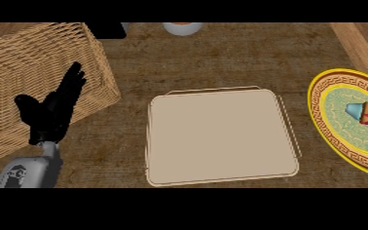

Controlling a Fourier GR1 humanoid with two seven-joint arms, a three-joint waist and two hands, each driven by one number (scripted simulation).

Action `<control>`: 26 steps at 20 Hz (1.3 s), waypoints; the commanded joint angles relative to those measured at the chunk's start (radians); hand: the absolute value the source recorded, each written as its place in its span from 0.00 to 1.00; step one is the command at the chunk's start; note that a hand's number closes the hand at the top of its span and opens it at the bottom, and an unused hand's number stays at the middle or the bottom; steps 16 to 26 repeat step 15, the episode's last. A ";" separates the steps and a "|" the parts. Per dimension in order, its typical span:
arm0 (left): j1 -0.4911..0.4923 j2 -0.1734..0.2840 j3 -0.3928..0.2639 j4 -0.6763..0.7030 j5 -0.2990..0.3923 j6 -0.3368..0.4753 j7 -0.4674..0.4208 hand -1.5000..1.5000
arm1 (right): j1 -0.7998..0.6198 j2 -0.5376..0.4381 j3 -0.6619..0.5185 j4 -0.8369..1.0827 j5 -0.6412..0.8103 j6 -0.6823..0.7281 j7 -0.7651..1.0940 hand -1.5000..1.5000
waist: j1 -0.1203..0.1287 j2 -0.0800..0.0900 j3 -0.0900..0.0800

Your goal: Pick the cupcake from the tray and place it in the plate

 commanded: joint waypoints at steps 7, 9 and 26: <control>-0.010 -0.010 0.030 0.079 -0.002 -0.030 0.003 0.50 | 0.099 -0.049 -0.121 0.060 -0.023 0.144 -0.056 0.00 | -0.004 0.009 -0.007; 0.026 -0.028 0.004 0.061 -0.016 -0.033 0.005 0.50 | 0.073 -0.034 -0.119 0.095 0.005 0.113 -0.072 0.00 | 0.002 0.009 -0.007; 0.003 -0.029 0.029 0.049 -0.012 -0.027 0.034 0.50 | 0.076 -0.037 -0.132 0.264 0.038 0.187 -0.175 0.00 | 0.006 0.009 -0.006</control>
